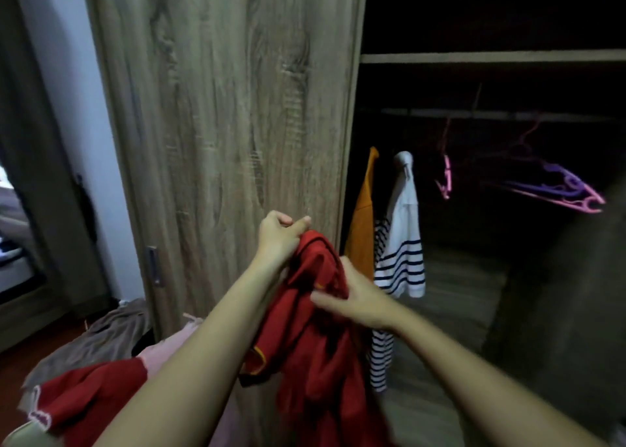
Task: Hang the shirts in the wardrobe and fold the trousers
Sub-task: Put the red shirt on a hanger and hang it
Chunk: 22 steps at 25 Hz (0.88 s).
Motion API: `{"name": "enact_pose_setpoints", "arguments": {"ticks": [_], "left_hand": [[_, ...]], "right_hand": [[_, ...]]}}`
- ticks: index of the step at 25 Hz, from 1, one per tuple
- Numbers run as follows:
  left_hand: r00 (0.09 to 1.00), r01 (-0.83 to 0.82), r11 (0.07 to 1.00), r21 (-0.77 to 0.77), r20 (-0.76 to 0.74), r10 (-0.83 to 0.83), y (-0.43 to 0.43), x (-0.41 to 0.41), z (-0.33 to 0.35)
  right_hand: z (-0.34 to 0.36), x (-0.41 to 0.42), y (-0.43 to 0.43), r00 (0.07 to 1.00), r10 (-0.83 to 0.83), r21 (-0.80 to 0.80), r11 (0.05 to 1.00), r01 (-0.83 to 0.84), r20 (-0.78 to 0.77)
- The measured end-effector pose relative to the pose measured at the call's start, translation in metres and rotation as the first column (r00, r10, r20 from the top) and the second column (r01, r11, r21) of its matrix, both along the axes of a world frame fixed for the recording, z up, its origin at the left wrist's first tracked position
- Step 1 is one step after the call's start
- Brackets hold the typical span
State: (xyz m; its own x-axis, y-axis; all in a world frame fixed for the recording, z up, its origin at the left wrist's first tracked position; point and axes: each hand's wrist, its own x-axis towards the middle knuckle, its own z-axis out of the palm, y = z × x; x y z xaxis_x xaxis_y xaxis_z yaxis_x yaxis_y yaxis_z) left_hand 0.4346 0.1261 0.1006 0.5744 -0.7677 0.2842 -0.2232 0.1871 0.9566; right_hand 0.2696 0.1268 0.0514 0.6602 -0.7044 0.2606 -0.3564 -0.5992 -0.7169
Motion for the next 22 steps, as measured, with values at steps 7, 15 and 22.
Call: {"name": "enact_pose_setpoints", "arguments": {"ticks": [7,15,22], "left_hand": [[0.897,0.219,0.959,0.179,0.35,-0.27,0.016,-0.001,-0.005],[0.305,-0.023,0.881,0.473,0.842,-0.445,0.029,0.055,-0.005],[0.488,-0.229,0.849,0.475,0.811,-0.322,0.026,0.044,-0.015]], "right_hand": [[-0.027,-0.055,-0.034,0.984,-0.173,0.007,0.985,0.173,-0.033],[0.056,-0.094,-0.043,0.965,-0.072,-0.243,0.97,0.009,-0.25],[0.049,-0.11,-0.044,0.79,-0.553,-0.507,0.777,0.374,-0.265]]}}
